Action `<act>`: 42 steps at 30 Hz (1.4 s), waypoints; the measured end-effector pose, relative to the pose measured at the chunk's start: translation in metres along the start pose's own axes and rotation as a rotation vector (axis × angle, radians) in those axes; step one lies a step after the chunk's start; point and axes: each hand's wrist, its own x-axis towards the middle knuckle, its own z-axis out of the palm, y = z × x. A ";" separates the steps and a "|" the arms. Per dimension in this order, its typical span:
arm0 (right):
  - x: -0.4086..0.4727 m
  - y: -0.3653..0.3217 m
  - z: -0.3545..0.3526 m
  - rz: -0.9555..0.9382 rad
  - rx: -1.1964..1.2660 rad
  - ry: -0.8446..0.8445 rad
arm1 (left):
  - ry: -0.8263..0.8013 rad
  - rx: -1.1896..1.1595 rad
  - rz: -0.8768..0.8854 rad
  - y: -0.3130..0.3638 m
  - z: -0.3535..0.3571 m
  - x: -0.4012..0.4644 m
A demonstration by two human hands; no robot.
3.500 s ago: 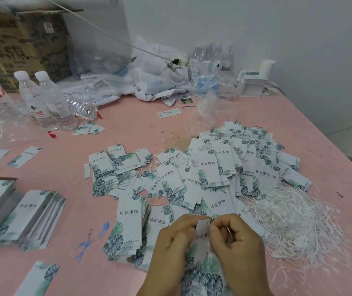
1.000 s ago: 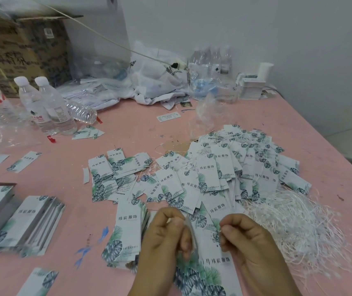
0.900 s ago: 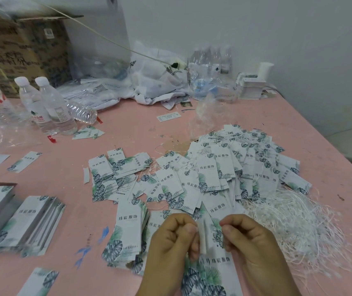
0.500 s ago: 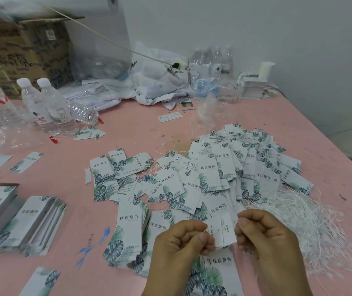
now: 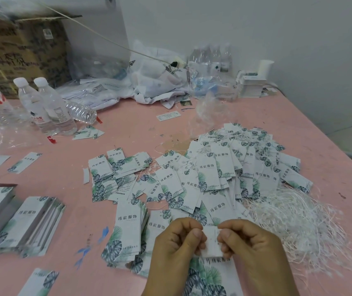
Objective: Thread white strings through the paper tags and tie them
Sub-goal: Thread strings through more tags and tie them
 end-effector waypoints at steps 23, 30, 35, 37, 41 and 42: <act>-0.010 -0.001 0.015 0.045 0.002 -0.026 | -0.095 0.101 0.064 0.005 0.001 -0.004; -0.011 -0.004 0.014 0.002 -0.067 -0.056 | -0.141 0.001 0.055 0.011 0.001 -0.004; -0.008 -0.002 0.010 0.018 -0.045 -0.100 | -0.156 0.030 0.000 0.013 -0.003 -0.001; -0.008 -0.001 0.009 0.018 -0.053 -0.102 | -0.158 0.041 -0.011 0.013 -0.002 -0.002; -0.008 0.003 0.007 0.004 -0.077 -0.093 | -0.134 0.116 0.009 0.011 -0.002 -0.003; -0.008 0.004 0.007 0.008 -0.082 -0.084 | -0.127 0.146 0.020 0.010 -0.002 -0.004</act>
